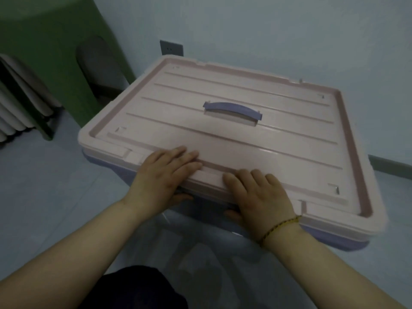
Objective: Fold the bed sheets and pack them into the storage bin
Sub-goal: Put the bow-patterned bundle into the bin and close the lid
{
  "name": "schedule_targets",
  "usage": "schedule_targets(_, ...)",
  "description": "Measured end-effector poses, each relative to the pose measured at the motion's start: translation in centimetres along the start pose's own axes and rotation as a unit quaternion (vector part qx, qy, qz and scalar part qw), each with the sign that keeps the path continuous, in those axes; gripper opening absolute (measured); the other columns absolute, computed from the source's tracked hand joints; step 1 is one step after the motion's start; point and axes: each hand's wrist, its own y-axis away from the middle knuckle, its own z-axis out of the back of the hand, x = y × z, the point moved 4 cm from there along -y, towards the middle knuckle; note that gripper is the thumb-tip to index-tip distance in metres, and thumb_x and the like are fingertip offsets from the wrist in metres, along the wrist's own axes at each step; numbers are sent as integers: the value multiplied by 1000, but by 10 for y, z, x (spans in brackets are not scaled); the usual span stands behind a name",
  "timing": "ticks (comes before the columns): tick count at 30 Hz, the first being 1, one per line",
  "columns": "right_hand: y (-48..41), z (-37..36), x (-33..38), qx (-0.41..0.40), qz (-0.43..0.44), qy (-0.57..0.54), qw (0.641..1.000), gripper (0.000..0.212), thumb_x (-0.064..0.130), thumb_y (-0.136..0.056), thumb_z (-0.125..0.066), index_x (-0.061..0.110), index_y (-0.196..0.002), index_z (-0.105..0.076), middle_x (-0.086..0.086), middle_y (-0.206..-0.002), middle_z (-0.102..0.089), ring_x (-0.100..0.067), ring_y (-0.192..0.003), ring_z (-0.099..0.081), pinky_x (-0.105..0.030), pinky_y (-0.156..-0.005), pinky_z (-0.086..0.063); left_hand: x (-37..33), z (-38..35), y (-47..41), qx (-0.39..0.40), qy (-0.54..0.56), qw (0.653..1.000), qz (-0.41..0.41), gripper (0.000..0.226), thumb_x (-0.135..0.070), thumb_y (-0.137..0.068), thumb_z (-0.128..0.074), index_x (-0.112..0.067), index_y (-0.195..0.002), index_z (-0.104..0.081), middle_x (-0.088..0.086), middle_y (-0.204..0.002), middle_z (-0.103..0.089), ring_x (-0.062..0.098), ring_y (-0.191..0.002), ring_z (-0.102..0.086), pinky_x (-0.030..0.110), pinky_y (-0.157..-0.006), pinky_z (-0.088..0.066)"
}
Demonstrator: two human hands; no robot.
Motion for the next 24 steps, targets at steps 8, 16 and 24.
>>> schedule_targets(8,6,2,-2,-51,-27,-83,995,30,37,-72,-41,20,-97,-45,-4,-77,-62,-22,-66,-52,-29,-60,-24,-3,6,-4,8,65,998,26,48,-50,-71,-47,-22,-111,-47,7,-113,-68,18,-107,-46,29,-77,-49)
schedule_targets(16,10,-8,0,-58,-17,-97,993,32,38,-76,-44,19,-99,-56,-3,-81,-66,-23,-67,-56,-29,-63,-27,-15,-3,-1,24,33,995,92,55,-56,-96,-12,-19,-122,-44,14,-121,-62,25,-118,-40,40,-100,-23)
schedule_targets(24,42,24,-125,48,-476,-83,874,52,29,-90,-46,11,-138,-39,-14,-146,-34,-32,-135,-31,-40,-112,-20,-76,-8,-103,160,67,981,86,68,-69,-75,11,-44,-138,16,2,-153,11,20,-142,9,40,-105,20)
